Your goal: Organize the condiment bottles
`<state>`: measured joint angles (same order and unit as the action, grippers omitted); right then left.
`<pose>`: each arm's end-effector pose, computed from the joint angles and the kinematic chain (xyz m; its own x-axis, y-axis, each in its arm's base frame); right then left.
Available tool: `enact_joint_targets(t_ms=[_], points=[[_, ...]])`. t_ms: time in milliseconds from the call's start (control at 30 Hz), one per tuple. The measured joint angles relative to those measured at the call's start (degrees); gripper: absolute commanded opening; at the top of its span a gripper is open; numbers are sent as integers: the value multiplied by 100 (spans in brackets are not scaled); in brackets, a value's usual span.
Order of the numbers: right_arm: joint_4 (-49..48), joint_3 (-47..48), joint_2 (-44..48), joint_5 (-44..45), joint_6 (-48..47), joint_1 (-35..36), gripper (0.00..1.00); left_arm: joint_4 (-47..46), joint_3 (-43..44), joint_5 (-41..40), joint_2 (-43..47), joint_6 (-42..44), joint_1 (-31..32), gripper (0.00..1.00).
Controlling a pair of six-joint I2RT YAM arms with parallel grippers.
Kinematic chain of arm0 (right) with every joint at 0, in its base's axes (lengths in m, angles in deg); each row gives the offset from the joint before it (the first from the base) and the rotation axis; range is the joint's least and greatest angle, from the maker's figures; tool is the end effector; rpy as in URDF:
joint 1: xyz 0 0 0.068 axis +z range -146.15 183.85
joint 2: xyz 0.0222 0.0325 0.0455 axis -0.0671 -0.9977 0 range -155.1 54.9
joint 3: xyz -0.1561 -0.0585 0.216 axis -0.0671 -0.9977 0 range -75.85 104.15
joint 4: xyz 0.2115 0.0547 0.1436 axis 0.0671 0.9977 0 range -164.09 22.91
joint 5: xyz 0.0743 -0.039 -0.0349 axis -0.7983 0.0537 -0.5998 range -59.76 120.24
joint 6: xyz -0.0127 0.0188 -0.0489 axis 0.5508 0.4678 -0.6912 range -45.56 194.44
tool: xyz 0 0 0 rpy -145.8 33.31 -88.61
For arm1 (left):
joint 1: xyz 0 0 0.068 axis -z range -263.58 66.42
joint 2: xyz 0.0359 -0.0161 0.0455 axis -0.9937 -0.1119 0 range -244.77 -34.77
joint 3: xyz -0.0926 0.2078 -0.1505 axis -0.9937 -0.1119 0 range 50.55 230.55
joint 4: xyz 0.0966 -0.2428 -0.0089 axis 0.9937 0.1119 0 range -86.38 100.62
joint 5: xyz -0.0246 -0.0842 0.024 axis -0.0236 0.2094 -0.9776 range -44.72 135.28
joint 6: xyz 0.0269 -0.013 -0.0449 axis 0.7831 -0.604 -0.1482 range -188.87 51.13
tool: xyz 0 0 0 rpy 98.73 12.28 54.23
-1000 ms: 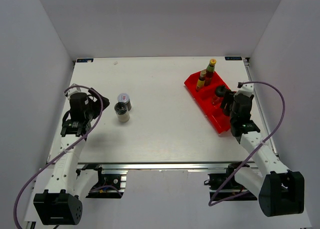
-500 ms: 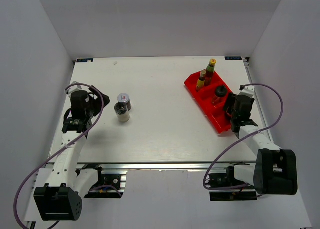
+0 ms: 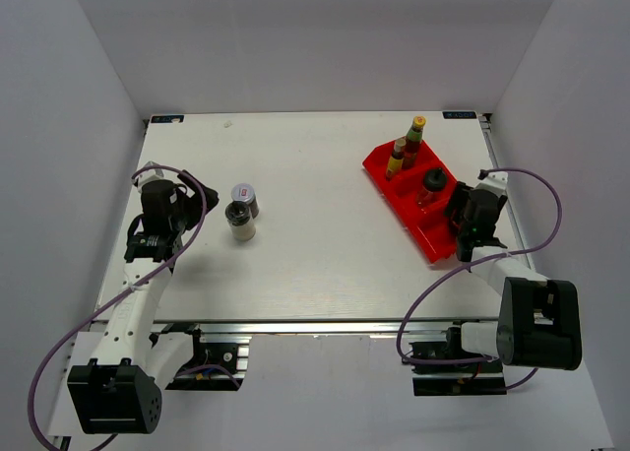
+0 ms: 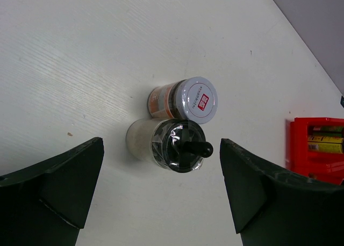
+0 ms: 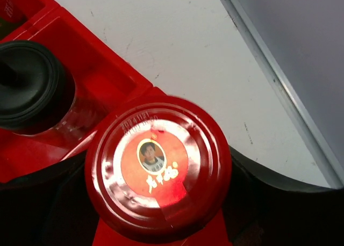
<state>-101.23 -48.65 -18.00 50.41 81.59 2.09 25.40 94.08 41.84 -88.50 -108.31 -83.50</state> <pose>0.2576 -0.0203 0.1982 -0.2715 0.1254 -0.9542 0.3924 0.9198 0.0092 0.2086 0.0019 0.2839 -0.3776 -0.6336 -0.6753 -0.3747 0.7714 -0.5143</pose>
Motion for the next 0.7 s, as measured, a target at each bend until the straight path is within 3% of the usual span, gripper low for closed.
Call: enact_joint_targets(t_ms=[67,233,567,700], points=[[-37,0,20,-15,11,0,89,2,0,0,0,2,0,98],[-33,50,411,-166,-7,0,89,35,0,-4,7,0,0,98],[1014,1010,1707,-675,20,39,89,518,13,-155,63,-116,0,98],[1423,1456,1882,-922,-33,787,89,756,59,-227,155,-195,0,98]])
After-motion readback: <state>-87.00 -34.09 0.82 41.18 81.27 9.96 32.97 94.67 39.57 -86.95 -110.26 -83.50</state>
